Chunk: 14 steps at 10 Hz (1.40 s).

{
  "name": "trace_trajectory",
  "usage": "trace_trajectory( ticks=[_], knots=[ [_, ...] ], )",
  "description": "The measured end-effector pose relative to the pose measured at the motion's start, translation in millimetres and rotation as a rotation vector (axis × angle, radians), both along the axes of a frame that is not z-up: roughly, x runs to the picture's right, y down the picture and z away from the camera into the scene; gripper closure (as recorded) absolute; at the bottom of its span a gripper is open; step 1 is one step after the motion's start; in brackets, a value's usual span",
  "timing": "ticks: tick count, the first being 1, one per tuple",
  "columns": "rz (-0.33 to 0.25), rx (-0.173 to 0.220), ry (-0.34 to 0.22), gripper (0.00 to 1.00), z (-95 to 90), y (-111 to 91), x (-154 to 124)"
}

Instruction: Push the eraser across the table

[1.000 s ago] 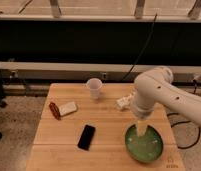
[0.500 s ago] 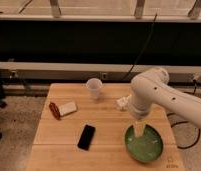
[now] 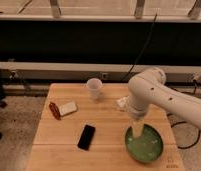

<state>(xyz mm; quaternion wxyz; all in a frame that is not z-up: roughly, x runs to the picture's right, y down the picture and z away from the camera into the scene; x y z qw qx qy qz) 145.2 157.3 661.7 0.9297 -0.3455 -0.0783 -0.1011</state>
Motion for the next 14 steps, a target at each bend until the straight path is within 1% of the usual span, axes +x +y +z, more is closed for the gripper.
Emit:
trace_trajectory(
  ticks=[14],
  knots=[
    [-0.035, -0.006, -0.02, 0.2, 4.4, 3, -19]
  ],
)
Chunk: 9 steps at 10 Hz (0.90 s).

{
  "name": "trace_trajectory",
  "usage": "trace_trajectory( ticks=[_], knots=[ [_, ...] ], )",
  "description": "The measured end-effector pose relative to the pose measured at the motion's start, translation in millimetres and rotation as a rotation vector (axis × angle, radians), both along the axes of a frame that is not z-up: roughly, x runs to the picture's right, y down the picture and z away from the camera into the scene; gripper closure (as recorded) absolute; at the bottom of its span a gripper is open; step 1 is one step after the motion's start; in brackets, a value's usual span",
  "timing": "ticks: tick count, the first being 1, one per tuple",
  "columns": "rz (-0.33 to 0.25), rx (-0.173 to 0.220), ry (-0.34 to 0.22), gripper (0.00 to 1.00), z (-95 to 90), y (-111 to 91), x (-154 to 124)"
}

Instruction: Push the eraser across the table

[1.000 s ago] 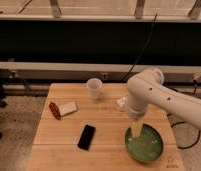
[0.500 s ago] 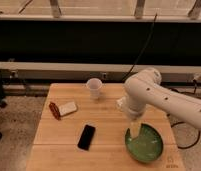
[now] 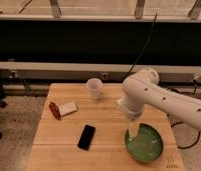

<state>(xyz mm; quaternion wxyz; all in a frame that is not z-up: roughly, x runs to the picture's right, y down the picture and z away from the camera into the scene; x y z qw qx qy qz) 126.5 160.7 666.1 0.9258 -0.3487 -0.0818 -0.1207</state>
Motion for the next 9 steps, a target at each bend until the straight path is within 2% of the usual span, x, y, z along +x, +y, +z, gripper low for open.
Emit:
trace_trajectory(
  ticks=[9],
  knots=[
    [-0.022, -0.003, -0.013, 0.2, 1.7, 1.0, -10.8]
  ],
)
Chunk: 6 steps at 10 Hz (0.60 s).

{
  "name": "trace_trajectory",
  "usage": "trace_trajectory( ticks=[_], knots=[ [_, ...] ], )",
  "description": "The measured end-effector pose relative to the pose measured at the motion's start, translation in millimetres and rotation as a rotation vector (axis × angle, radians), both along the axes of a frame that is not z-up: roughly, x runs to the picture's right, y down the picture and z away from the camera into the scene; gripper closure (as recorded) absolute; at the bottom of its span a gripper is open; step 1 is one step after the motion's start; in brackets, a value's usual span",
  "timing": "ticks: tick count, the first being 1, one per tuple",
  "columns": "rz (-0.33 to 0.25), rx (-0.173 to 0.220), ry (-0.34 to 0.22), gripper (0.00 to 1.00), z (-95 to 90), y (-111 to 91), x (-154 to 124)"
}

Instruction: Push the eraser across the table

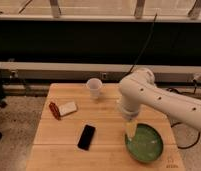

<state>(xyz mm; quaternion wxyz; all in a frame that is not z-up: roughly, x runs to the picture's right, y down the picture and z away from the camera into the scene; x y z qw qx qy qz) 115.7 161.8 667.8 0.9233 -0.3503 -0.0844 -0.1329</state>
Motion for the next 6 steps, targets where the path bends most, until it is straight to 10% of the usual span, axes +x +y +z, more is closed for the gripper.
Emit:
trace_trajectory(
  ticks=[6],
  knots=[
    [-0.013, -0.002, -0.007, 0.2, 0.9, 0.2, -6.3]
  ],
)
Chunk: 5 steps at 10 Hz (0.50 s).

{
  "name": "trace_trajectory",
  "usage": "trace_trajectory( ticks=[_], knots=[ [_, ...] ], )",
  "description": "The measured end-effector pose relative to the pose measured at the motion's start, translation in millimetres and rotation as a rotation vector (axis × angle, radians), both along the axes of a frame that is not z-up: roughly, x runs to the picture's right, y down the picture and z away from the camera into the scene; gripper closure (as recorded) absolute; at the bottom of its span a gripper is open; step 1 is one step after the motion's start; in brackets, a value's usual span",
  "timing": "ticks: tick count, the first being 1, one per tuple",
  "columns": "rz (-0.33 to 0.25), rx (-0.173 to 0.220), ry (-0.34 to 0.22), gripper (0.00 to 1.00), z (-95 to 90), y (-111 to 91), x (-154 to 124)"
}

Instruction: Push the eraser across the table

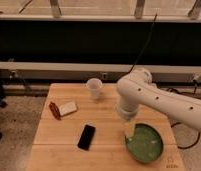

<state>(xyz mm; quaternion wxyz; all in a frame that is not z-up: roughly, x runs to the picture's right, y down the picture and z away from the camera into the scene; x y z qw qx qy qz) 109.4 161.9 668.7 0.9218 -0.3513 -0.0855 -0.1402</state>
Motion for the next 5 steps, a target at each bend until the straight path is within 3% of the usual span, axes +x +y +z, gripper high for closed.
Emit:
trace_trajectory(
  ticks=[5],
  knots=[
    [-0.012, -0.001, -0.007, 0.2, 0.7, -0.3, -6.1]
  ],
)
